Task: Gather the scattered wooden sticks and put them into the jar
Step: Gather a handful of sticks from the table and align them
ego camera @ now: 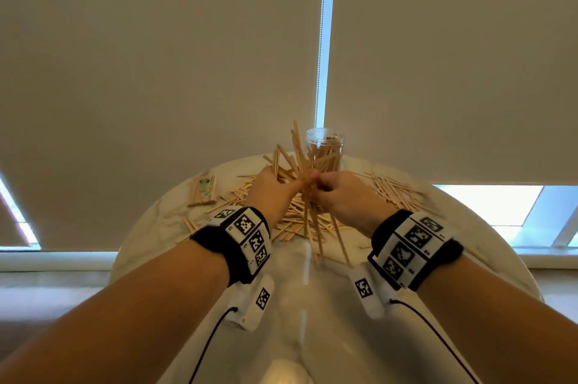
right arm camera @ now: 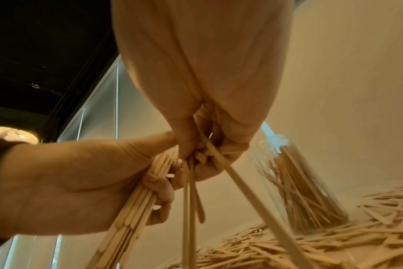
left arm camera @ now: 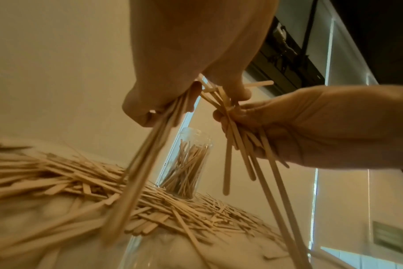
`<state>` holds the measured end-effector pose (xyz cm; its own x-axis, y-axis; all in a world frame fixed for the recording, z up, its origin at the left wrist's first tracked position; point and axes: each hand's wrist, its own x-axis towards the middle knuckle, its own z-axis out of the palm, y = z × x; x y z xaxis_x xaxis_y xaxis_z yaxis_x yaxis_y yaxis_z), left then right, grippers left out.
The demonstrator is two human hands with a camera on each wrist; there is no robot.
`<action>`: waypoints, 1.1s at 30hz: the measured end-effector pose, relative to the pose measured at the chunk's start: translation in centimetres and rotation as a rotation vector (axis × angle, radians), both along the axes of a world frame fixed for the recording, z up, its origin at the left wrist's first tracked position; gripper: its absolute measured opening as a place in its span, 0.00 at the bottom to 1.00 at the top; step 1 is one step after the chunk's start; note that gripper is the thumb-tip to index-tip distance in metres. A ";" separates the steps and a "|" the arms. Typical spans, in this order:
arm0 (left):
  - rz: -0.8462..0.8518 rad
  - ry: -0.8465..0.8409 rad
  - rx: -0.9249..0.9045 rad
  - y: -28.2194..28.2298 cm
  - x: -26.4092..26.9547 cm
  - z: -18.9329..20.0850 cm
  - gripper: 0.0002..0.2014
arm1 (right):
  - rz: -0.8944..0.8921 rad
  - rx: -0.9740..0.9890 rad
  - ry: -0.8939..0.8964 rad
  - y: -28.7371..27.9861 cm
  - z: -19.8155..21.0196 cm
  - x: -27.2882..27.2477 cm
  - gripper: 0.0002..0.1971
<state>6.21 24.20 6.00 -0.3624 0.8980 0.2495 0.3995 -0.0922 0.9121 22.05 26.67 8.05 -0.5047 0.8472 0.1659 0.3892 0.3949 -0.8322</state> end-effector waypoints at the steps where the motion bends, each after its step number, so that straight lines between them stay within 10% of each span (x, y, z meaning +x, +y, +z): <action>1: -0.003 0.041 -0.009 0.0 0.0 0.0 0.37 | -0.013 0.015 -0.002 -0.1 -0.1 -0.2 0.09; 6: -0.029 0.102 -0.101 -0.3 0.2 0.0 0.32 | -0.078 0.073 0.014 -0.5 -0.7 -1.4 0.11; 19: 0.002 -0.497 0.106 0.8 -0.3 1.0 0.15 | -0.029 0.171 -0.166 -1.6 -0.5 -1.7 0.09; 25: -0.027 -0.653 0.240 0.4 -1.0 1.4 0.13 | 0.074 0.006 -0.333 -3.1 -1.2 -1.2 0.35; 33: -0.150 -0.776 0.227 -0.4 0.9 2.3 0.14 | 0.011 0.189 -0.259 -3.0 -2.5 -2.2 0.06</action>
